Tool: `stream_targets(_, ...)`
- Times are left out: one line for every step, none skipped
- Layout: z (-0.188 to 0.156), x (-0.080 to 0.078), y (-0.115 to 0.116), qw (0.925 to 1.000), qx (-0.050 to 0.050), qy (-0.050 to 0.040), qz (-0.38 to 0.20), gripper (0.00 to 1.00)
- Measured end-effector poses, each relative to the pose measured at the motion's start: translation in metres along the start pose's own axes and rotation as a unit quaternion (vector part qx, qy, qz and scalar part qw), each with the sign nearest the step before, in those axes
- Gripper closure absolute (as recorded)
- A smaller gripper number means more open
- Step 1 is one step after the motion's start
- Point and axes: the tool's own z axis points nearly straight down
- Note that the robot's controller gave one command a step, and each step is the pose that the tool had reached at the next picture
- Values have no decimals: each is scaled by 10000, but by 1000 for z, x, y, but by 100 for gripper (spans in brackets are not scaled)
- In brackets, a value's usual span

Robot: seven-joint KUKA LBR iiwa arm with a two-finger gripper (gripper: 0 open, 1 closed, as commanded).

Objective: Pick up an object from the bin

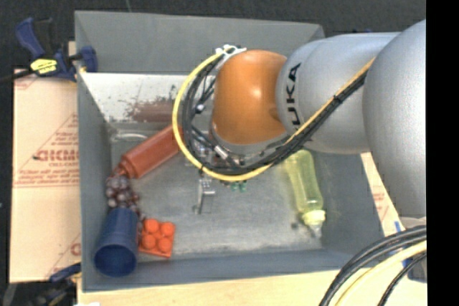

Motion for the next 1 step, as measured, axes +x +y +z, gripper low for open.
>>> stream_targets(69, -91, 63, 9979, -40, -124, -627, 0)
